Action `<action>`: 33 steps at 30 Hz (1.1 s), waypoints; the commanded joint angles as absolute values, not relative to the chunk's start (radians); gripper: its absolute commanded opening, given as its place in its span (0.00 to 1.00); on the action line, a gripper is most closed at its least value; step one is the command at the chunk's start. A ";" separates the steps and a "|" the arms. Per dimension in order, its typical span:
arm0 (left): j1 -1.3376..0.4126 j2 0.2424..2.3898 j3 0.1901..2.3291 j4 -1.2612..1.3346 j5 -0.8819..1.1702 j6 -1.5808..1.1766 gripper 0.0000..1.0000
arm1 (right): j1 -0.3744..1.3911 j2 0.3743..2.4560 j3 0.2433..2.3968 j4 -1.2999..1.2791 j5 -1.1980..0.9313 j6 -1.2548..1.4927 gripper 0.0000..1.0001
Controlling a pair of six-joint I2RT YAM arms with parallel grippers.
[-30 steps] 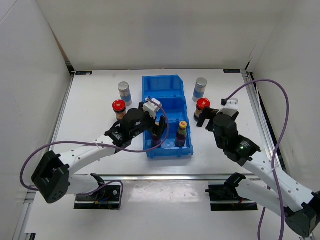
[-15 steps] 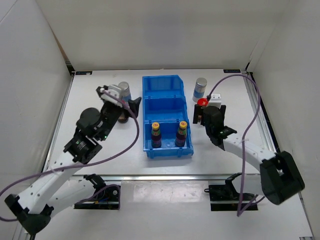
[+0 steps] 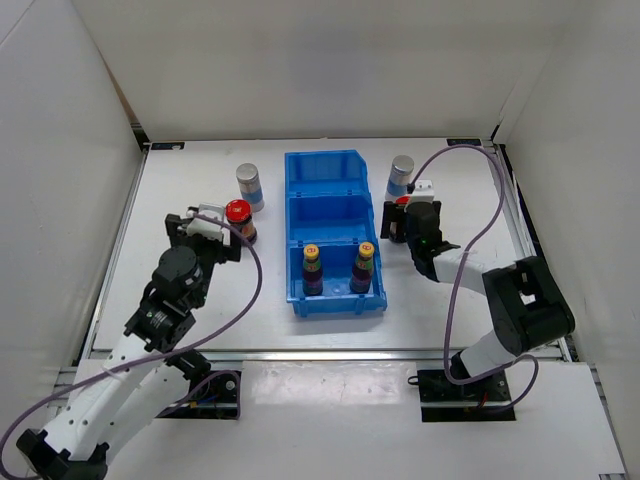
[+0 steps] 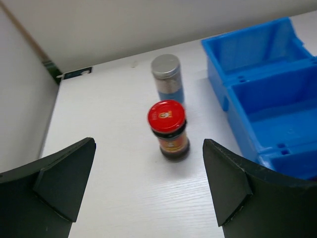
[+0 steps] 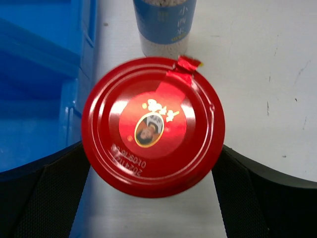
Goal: Organize the condiment bottles
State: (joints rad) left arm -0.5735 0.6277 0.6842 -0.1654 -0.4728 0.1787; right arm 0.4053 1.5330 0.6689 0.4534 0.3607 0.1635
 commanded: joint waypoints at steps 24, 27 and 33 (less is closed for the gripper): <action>-0.541 0.434 0.413 0.020 -0.509 0.087 1.00 | 0.383 1.422 0.799 0.446 0.383 0.106 0.07; -0.541 0.443 0.413 0.020 -0.509 0.087 1.00 | 0.393 1.361 0.825 0.425 0.368 0.097 0.02; -0.541 0.443 0.413 0.029 -0.489 0.087 1.00 | 0.423 1.328 0.906 0.381 0.184 0.058 0.00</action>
